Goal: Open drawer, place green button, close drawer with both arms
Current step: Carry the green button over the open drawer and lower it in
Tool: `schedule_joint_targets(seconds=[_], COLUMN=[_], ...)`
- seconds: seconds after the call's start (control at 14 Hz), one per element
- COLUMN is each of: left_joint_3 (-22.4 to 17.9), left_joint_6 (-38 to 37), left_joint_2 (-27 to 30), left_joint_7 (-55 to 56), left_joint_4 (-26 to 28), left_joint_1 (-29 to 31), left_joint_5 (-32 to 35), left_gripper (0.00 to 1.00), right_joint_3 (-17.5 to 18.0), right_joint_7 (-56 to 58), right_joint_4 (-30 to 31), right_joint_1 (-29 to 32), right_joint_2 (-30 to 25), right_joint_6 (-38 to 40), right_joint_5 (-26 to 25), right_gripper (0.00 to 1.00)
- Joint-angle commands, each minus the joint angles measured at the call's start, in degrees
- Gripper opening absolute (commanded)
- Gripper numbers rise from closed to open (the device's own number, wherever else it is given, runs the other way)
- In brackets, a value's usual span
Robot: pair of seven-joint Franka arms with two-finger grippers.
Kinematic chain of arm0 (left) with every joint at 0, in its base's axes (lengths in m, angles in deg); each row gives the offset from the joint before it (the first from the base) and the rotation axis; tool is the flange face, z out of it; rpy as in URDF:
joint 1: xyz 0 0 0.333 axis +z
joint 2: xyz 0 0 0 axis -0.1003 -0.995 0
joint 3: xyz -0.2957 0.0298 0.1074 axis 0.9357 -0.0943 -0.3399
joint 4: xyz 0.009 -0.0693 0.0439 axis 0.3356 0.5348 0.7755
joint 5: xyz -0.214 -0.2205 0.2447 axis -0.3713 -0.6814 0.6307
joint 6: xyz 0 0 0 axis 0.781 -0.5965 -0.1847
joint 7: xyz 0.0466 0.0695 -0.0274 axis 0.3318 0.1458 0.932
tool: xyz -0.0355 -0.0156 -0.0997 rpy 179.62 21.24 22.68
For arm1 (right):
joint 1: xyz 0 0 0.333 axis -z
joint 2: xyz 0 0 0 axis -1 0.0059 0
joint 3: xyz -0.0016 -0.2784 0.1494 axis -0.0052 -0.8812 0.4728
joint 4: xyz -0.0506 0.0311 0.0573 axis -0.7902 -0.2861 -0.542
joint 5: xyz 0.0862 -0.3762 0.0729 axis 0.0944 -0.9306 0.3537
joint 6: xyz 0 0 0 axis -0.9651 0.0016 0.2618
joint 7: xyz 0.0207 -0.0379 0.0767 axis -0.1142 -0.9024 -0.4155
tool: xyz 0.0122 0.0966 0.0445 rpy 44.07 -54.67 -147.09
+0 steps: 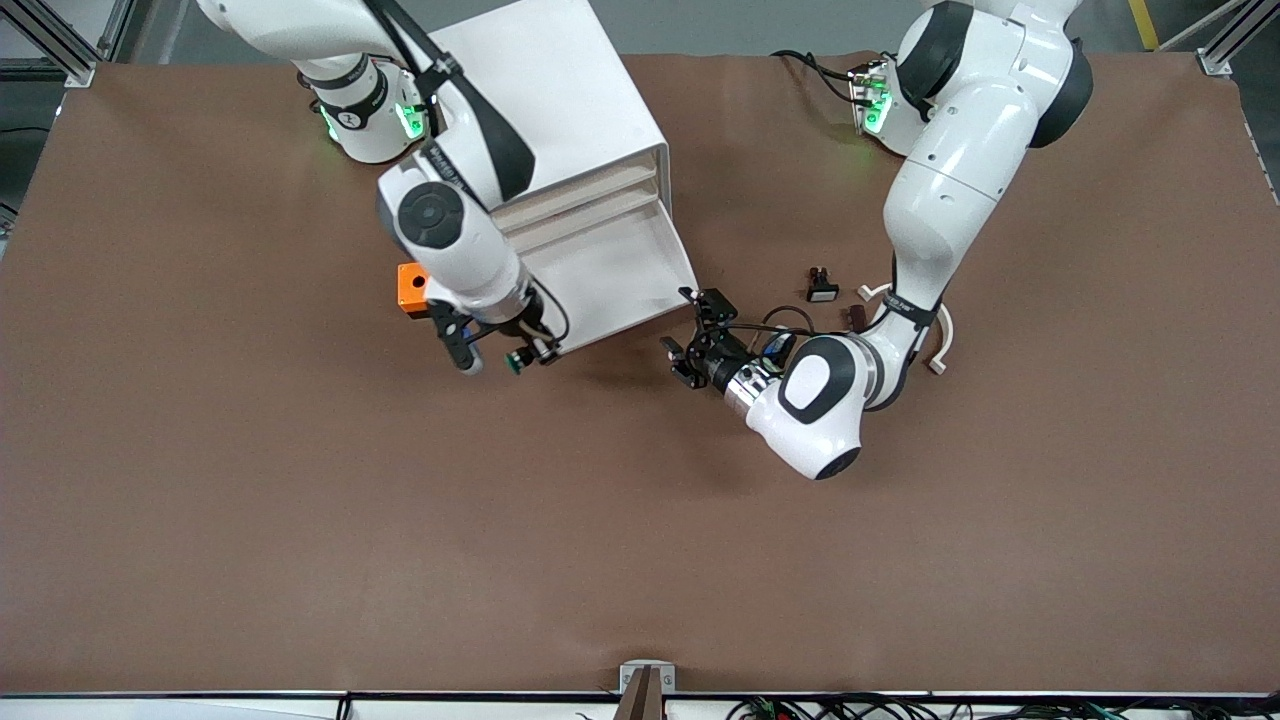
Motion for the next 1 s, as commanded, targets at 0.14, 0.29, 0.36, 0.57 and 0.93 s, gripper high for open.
schedule_joint_targets(seconds=[0.14, 0.29, 0.36, 0.57, 0.93], left_joint_3=[-1.84, -1.67, -1.84, -2.28, -1.41], left_joint_6=[-0.48, -0.48, -0.22, 2.06, 13.21], left_joint_2=[1.13, 3.33, 3.86, 6.05, 11.24], left_joint_7=[-8.5, -15.96, -19.31, -27.92, -34.72], left_joint_4=[-2.79, -2.7, -2.7, -2.62, -2.18], left_joint_1=[-0.17, -0.26, -0.35, -0.26, -1.13], left_joint_5=[1.44, 5.02, 5.65, 7.14, 18.46], left_gripper=[1.0, 1.0, 1.0, 1.0, 1.0], right_joint_3=[-0.08, -0.17, -0.17, -0.17, -0.25], right_joint_7=[-10.0, -13.08, -13.88, -15.38, -15.64], right_joint_4=[-0.52, -0.69, -0.78, -0.96, -1.22], right_joint_1=[-8.08, -10.46, -10.82, -11.96, -12.75], right_joint_2=[0.18, 1.31, 1.76, 3.51, 4.66], right_joint_6=[-0.24, -0.41, -0.41, -0.41, 0.2], right_joint_5=[0.47, 0.38, 0.38, 0.3, 0.21], right_gripper=[0.0, 0.0, 0.0, 0.0, 0.0])
